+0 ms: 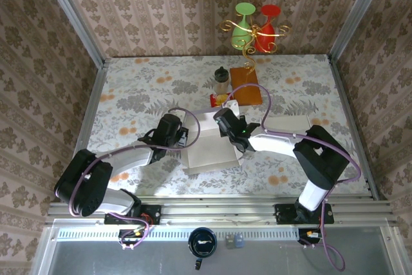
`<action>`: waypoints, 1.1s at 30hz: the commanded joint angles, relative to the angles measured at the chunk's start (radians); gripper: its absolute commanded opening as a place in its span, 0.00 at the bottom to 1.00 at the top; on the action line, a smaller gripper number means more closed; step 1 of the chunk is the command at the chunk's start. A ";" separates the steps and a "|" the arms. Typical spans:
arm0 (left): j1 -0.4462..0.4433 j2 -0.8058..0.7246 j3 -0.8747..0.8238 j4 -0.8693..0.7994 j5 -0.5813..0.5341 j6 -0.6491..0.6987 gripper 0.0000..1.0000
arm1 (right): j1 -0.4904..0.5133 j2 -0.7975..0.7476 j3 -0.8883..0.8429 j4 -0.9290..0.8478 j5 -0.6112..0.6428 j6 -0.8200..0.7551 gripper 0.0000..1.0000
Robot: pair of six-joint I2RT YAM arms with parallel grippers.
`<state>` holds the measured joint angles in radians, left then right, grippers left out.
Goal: Fold the paper box
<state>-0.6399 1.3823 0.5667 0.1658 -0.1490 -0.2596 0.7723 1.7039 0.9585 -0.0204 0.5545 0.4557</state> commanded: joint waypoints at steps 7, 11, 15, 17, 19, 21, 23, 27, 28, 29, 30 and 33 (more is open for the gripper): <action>-0.003 0.044 0.027 -0.061 0.032 -0.014 0.00 | 0.024 0.034 0.043 -0.087 0.069 0.093 0.00; -0.001 0.049 0.040 -0.078 0.039 -0.005 0.00 | 0.014 0.036 0.049 -0.056 0.041 0.080 0.01; 0.000 0.056 0.048 -0.082 0.052 0.003 0.00 | 0.006 0.049 0.068 -0.049 0.020 0.059 0.08; 0.000 0.058 0.051 -0.086 0.055 0.004 0.00 | -0.002 0.052 0.075 -0.049 0.010 0.055 0.08; -0.001 0.058 0.051 -0.087 0.055 0.005 0.00 | -0.011 0.055 0.077 -0.040 -0.005 0.051 0.08; 0.000 0.058 0.048 -0.087 0.055 0.007 0.00 | -0.017 0.057 0.084 -0.045 -0.010 0.043 0.04; 0.000 0.058 0.048 -0.087 0.055 0.004 0.00 | -0.018 0.059 0.089 -0.056 -0.002 0.039 0.00; 0.002 0.060 0.065 -0.104 0.058 -0.014 0.00 | -0.018 0.072 0.137 -0.186 0.065 0.096 0.00; 0.002 0.060 0.075 -0.117 0.059 -0.023 0.00 | -0.018 0.076 0.151 -0.225 0.080 0.120 0.00; 0.003 0.061 0.088 -0.135 0.062 -0.031 0.00 | -0.017 0.081 0.167 -0.267 0.096 0.148 0.00; 0.004 0.061 0.104 -0.156 0.064 -0.042 0.00 | -0.013 0.088 0.184 -0.317 0.112 0.185 0.00; 0.014 0.071 0.154 -0.231 0.076 -0.084 0.00 | -0.012 0.123 0.264 -0.507 0.155 0.306 0.00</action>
<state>-0.6353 1.4349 0.6697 0.0536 -0.1146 -0.2974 0.7563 1.7935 1.1584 -0.3080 0.6128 0.6128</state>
